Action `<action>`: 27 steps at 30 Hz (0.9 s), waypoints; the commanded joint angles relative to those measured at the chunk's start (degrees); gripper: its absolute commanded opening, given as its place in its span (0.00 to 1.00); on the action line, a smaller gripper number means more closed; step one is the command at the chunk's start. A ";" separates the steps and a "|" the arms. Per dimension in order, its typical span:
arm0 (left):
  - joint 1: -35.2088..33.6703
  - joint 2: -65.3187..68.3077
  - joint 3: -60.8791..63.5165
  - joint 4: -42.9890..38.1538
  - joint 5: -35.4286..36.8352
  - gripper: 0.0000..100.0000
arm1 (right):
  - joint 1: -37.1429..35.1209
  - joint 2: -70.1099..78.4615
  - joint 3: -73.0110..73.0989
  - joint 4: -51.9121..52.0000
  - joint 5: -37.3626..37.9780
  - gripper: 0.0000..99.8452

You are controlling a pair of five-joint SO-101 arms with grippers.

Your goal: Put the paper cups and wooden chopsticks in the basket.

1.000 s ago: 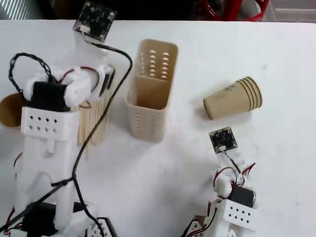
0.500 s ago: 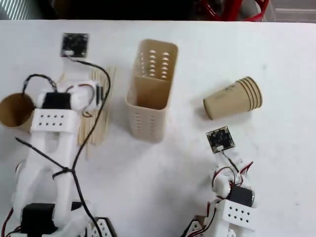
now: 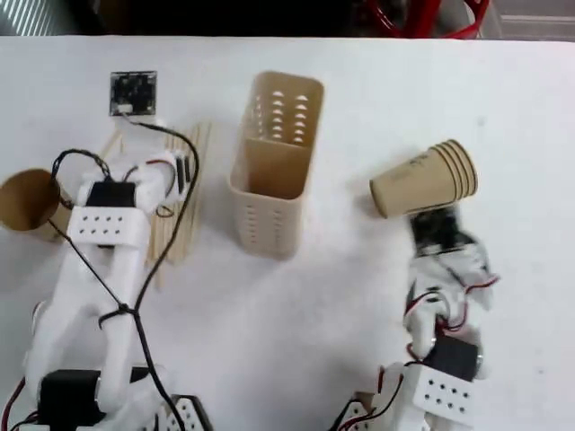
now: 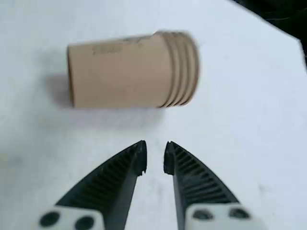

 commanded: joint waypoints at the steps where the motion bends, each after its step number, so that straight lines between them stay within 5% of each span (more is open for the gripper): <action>1: -1.10 -1.45 -0.35 -1.32 0.79 0.14 | 0.92 4.62 -13.89 1.98 -3.96 0.08; 7: -1.80 -1.63 1.05 -2.20 0.70 0.14 | 6.90 30.55 -26.46 -5.85 -0.53 0.09; 11: -1.54 -1.71 3.08 -5.27 0.70 0.14 | 8.92 54.29 -43.69 -6.55 1.49 0.21; 16: -1.71 -1.80 3.60 -5.89 0.62 0.14 | 8.84 80.66 -66.90 3.82 21.27 0.37; 27: -1.54 -1.80 3.60 -5.89 0.53 0.14 | 3.82 108.53 -91.52 18.42 22.07 0.38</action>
